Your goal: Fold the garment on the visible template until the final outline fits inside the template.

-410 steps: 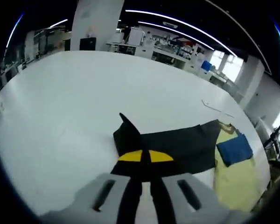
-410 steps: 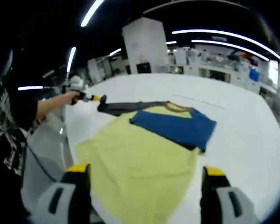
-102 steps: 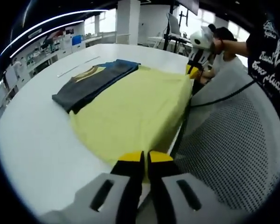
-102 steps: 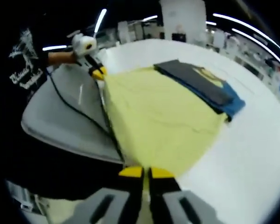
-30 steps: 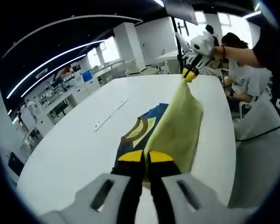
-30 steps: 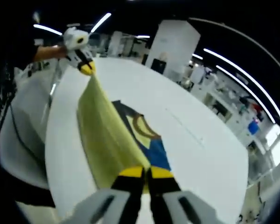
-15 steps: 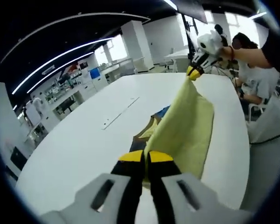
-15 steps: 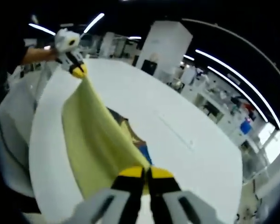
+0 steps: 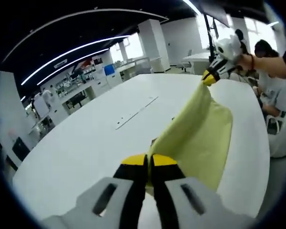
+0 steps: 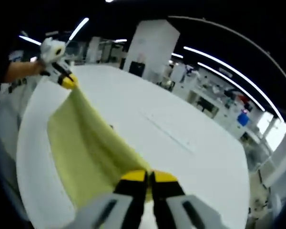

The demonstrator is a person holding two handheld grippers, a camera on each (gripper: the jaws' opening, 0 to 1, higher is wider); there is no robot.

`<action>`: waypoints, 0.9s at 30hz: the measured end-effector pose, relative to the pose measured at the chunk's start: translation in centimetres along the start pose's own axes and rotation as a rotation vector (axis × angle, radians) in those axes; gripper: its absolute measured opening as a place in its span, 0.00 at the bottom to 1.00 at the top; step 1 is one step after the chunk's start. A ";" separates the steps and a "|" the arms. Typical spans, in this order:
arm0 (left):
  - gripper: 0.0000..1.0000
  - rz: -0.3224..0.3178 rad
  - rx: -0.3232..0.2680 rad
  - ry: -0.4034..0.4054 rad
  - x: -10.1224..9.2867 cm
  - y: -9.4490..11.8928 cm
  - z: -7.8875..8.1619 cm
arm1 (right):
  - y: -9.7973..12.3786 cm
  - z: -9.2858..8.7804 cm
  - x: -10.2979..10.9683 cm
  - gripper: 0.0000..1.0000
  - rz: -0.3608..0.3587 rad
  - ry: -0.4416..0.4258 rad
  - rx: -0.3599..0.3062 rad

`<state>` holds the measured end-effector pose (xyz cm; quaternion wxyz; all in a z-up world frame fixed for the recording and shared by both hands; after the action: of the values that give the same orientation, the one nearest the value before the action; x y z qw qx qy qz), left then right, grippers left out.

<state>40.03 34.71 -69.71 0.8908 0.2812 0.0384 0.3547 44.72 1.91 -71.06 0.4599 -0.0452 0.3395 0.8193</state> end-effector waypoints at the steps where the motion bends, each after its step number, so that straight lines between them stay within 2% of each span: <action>1: 0.00 0.003 0.002 0.006 0.2 -0.2 -0.2 | -0.3 -0.1 -0.1 0.00 -0.003 -0.005 0.006; 7: 0.00 0.007 0.037 0.034 1.3 -2.4 -1.7 | -2.6 -1.4 0.5 0.00 -0.006 -0.006 0.065; 13: 0.00 0.002 0.075 0.057 1.8 -4.3 -3.3 | -4.4 -2.8 0.5 0.00 -0.026 -0.055 0.121; 15: 0.01 0.007 0.091 0.067 2.5 -5.2 -4.3 | -5.2 -3.2 0.6 0.00 -0.021 -0.067 0.135; 20: 0.02 0.017 0.119 0.099 2.9 -6.3 -6.2 | -6.8 -4.5 1.1 0.01 -0.007 -0.089 0.175; 23: 0.02 0.027 0.134 0.122 3.0 -7.0 -7.2 | -7.2 -5.4 1.4 0.01 -0.014 -0.095 0.206; 26: 0.03 0.035 0.150 0.135 3.6 -7.6 -8.2 | -7.7 -6.8 0.8 0.00 -0.043 -0.103 0.262; 27: 0.03 0.039 0.161 0.137 3.7 -7.7 -8.6 | -7.5 -7.0 1.2 0.00 -0.026 -0.118 0.273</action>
<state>45.14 36.67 -80.48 0.8537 0.3274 0.1222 0.3861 48.31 1.17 -80.75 0.4915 0.0617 0.4195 0.7607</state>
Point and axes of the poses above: the point that each gripper's makers call its tool centre point, and the gripper's own axes: y roughly backward along the fingers, x roughly to its left, z roughly out of its top, the point moved 4 cm from there along y, roughly backward along the fingers, and after that the axes turned 10 degrees about -z, right-handed, at the moved point
